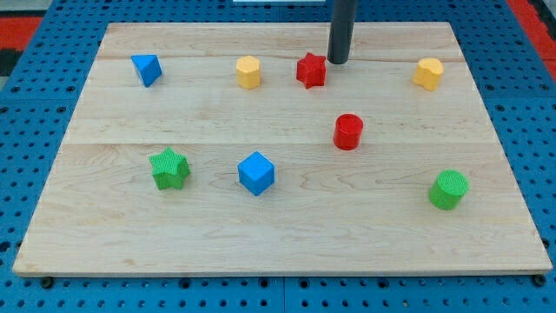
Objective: Slightly push the red circle parallel to the green
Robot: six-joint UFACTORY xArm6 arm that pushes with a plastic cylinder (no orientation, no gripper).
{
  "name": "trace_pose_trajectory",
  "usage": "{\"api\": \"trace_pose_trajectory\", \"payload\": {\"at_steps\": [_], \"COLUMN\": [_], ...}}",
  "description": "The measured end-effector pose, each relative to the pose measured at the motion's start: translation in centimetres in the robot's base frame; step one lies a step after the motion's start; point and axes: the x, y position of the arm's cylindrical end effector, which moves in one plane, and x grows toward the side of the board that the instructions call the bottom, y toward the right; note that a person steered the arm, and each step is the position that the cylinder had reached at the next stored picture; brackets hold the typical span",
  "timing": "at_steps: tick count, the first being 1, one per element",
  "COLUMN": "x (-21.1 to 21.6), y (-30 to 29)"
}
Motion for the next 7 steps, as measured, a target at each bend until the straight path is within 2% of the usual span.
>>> {"api": "trace_pose_trajectory", "payload": {"at_steps": [7], "x": [4.9], "y": [-0.1]}}
